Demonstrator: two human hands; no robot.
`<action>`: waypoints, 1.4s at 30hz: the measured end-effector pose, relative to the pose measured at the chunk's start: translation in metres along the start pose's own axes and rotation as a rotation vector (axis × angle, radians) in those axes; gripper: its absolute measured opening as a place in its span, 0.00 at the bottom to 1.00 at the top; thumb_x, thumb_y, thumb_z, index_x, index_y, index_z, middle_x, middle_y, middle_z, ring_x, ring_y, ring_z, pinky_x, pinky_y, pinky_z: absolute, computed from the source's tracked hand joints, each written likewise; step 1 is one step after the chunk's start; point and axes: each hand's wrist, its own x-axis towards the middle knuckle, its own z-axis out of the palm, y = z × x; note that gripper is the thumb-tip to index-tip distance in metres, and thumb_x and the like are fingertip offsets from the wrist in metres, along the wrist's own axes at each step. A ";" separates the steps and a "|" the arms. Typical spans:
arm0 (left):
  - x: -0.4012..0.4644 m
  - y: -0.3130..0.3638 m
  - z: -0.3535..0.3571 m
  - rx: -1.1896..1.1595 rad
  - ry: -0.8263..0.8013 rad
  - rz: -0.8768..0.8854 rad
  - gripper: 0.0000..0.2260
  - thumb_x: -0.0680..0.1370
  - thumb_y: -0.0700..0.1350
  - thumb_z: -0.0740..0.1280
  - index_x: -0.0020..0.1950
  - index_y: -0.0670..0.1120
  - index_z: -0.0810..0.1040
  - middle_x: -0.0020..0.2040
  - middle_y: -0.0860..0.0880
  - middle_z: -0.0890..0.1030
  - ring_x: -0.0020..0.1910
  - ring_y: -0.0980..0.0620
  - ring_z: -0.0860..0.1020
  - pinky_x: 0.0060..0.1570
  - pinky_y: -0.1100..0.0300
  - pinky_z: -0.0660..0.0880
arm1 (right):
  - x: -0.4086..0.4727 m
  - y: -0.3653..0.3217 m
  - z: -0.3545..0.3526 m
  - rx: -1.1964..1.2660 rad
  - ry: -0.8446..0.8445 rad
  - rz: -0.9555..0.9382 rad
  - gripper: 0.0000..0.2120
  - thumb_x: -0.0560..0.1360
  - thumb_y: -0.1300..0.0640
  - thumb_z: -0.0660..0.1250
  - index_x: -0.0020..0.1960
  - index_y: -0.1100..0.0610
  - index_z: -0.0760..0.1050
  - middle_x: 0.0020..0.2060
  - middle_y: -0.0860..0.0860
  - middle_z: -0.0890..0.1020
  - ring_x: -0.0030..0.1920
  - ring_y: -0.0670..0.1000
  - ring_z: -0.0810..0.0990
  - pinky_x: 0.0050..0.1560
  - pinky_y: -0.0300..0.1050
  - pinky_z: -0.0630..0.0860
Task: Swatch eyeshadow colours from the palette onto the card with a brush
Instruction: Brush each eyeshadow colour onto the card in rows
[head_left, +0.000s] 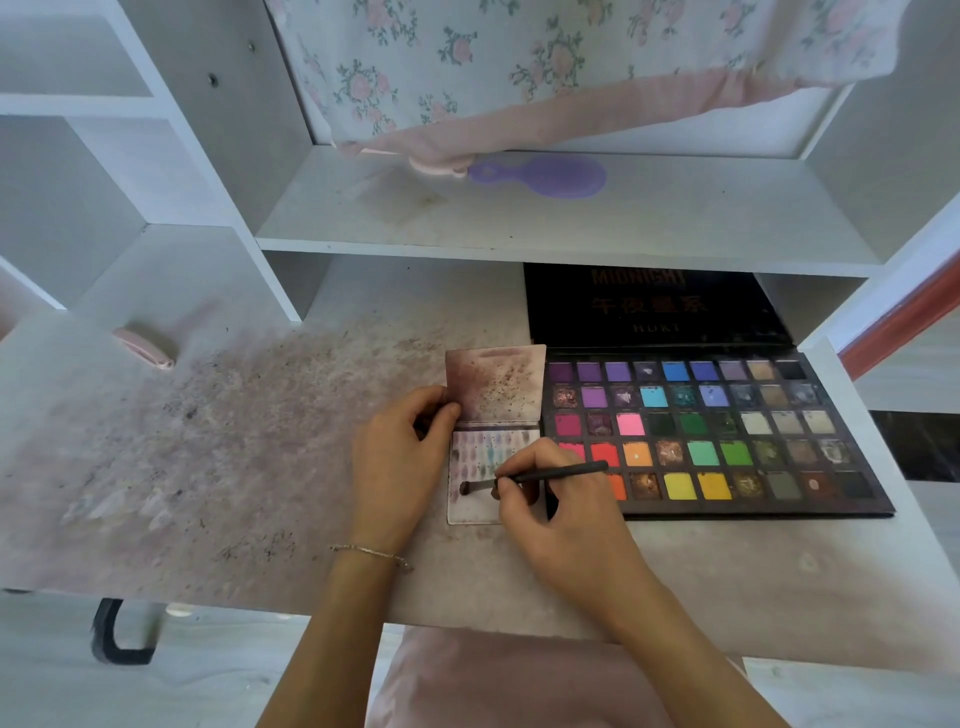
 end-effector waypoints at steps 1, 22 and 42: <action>0.000 0.000 0.000 0.002 0.000 -0.003 0.07 0.74 0.43 0.67 0.51 0.46 0.81 0.40 0.59 0.77 0.37 0.64 0.74 0.38 0.77 0.68 | -0.001 0.000 0.000 0.003 -0.003 0.002 0.03 0.71 0.61 0.66 0.41 0.54 0.74 0.35 0.45 0.78 0.39 0.48 0.75 0.41 0.49 0.74; 0.000 0.000 0.001 0.008 -0.008 -0.013 0.09 0.75 0.44 0.66 0.53 0.46 0.81 0.43 0.55 0.80 0.40 0.59 0.76 0.41 0.71 0.69 | 0.000 0.002 0.000 -0.015 -0.003 -0.001 0.04 0.70 0.61 0.66 0.40 0.53 0.74 0.33 0.40 0.75 0.37 0.45 0.73 0.39 0.47 0.74; 0.001 0.001 0.000 -0.012 -0.015 -0.021 0.08 0.75 0.42 0.67 0.52 0.45 0.81 0.43 0.55 0.79 0.42 0.54 0.78 0.45 0.61 0.72 | -0.012 0.028 -0.049 0.270 0.434 0.000 0.09 0.72 0.59 0.61 0.43 0.45 0.74 0.36 0.49 0.81 0.34 0.47 0.79 0.34 0.36 0.76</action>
